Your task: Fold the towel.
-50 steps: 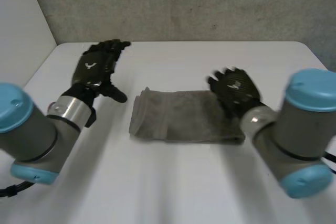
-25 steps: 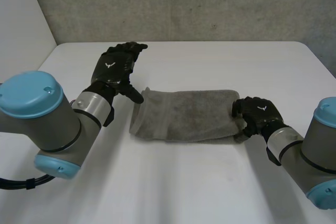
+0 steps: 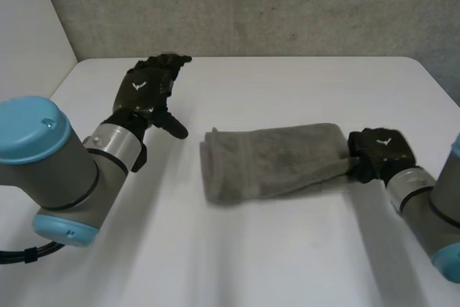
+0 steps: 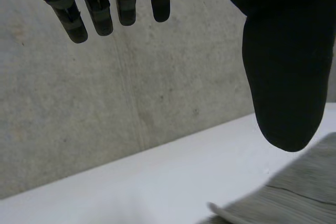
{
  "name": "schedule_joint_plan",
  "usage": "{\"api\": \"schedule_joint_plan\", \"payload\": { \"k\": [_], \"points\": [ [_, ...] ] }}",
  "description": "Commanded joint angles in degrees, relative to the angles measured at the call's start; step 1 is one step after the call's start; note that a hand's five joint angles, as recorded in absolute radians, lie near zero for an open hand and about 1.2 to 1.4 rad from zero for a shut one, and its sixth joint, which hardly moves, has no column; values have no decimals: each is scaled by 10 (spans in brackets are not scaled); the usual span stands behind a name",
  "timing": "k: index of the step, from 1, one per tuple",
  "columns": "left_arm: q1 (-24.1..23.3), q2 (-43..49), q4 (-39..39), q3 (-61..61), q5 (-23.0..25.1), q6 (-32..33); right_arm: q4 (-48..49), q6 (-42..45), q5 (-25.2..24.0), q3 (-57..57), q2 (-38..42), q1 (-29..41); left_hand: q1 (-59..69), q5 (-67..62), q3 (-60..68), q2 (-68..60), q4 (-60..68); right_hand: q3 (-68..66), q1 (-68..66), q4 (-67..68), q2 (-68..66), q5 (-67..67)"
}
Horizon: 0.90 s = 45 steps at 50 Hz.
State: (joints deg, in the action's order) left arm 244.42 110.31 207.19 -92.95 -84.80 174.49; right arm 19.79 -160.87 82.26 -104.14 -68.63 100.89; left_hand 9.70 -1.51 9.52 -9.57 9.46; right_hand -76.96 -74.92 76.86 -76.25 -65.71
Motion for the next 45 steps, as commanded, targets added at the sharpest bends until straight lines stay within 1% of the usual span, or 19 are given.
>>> {"api": "schedule_joint_plan", "payload": {
  "k": [1,3,6,8,9,11,16,21,22,23,24,25,26,27,31,35,42,44,45],
  "points": [
    [4,-35,-2,8,1,1,2,134,-11,38,-28,50,3,15,5,-4,5,-30,-51,31,-37,-43],
    [4,-43,-2,9,1,1,3,130,-23,91,-1,138,3,15,5,-4,5,-30,-51,31,-37,-43],
    [5,-53,-4,10,0,1,3,130,-31,115,24,175,3,15,5,-4,5,-30,-51,31,-37,-43],
    [5,-55,-4,10,0,0,-1,138,-42,161,65,237,3,15,5,-4,5,-30,-51,31,-37,-43],
    [5,-55,-4,10,0,0,-1,138,-42,162,65,237,3,15,5,-4,5,-30,-51,31,-37,-43],
    [5,-55,-4,10,-1,0,-5,138,-58,195,104,295,3,15,5,-4,5,-30,-51,31,-37,-43],
    [5,-51,-2,10,-1,0,-12,138,-80,224,166,347,3,15,5,-4,5,-30,-51,31,-37,-43],
    [5,-47,-1,10,-1,0,-22,128,-65,235,161,348,3,15,5,-4,5,-6,-26,7,-13,-19],
    [5,-47,-1,10,-1,0,-23,126,-54,228,142,346,3,15,5,-4,5,292,272,-291,285,280],
    [5,-46,-1,10,-1,1,-23,126,-54,228,142,346,3,15,5,-4,5,295,275,-294,288,283],
    [5,-46,-1,10,-1,1,-23,122,-38,221,114,345,3,15,5,-4,5,503,483,-502,496,491],
    [5,-45,-1,10,0,1,-21,114,-21,208,86,337,3,15,5,-4,5,610,590,-609,603,598],
    [4,-44,-1,10,0,1,-21,114,-21,208,86,337,3,15,5,-4,5,612,591,-611,604,599],
    [4,-44,-1,10,0,1,-17,100,-7,192,59,323,3,15,5,-4,5,670,649,-669,663,657],
    [4,-36,-4,20,-1,1,-17,65,7,169,11,287,3,15,5,-4,5,670,649,-669,663,657],
    [0,-26,-6,30,-1,0,-24,-13,15,153,-25,238,3,15,5,-4,5,670,649,-669,663,657],
    [-24,26,-41,47,-2,0,-60,-119,8,155,-17,169,5,13,7,-6,8,670,649,-669,663,657],
    [-33,43,-50,50,-2,0,-76,-166,0,162,16,151,5,13,7,-6,8,670,649,-669,663,657],
    [-33,43,-50,50,-2,0,-76,-166,0,162,17,151,5,13,7,-6,8,670,649,-669,663,657]
  ]
}}
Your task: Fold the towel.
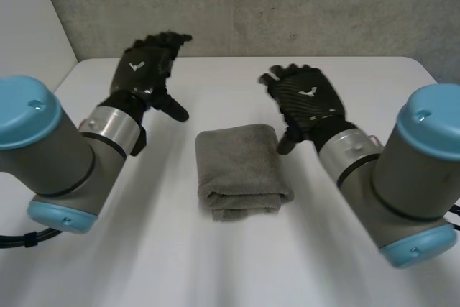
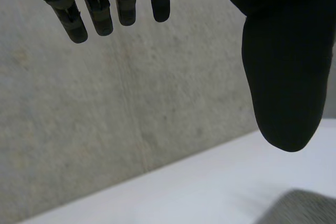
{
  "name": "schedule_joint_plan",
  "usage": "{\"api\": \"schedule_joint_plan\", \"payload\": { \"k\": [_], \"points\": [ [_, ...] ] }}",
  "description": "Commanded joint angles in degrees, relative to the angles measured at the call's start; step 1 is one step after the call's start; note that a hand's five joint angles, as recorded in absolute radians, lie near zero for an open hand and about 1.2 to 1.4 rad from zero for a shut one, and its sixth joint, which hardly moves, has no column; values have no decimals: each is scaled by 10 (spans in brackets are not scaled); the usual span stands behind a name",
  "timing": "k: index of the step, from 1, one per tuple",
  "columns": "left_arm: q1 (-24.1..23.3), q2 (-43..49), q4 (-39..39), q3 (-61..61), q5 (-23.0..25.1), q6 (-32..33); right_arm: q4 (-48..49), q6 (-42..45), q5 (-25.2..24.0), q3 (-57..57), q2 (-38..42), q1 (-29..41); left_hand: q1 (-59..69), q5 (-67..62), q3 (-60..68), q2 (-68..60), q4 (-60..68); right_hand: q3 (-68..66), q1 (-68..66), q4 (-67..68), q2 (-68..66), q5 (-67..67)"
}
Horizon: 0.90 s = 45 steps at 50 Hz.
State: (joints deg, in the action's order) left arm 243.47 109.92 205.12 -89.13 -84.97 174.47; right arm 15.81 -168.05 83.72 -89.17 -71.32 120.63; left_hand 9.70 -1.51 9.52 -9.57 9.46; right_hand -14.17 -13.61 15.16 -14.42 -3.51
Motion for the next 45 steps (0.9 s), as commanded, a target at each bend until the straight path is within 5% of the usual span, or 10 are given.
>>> {"api": "schedule_joint_plan", "payload": {
  "k": [1,7,16,27,31,38,45],
  "points": [
    [-29,63,-38,12,0,0,-39,-115,-24,17,61,-50,5,13,7,-6,8,42,36,-52,44,35],
    [-44,138,-56,14,1,6,-36,-151,-78,30,141,-51,3,15,5,-5,6,42,36,-52,44,35],
    [-46,179,-58,27,2,8,-48,-148,-87,53,192,-51,3,15,5,-5,6,42,36,-52,44,35],
    [-40,-11,-133,68,2,8,-97,-139,-72,61,0,-74,3,15,5,-4,5,42,36,-52,44,35],
    [-30,-67,-198,105,-4,6,-140,-131,-15,83,-85,-87,3,15,5,-4,5,42,36,-52,44,35],
    [36,-125,-348,185,-32,9,-247,-64,60,137,-127,-92,3,15,5,-4,5,42,36,-52,44,35],
    [52,-132,-397,201,-31,10,-253,-34,80,145,-128,-94,3,15,5,-4,5,42,36,-52,44,35]
  ]
}}
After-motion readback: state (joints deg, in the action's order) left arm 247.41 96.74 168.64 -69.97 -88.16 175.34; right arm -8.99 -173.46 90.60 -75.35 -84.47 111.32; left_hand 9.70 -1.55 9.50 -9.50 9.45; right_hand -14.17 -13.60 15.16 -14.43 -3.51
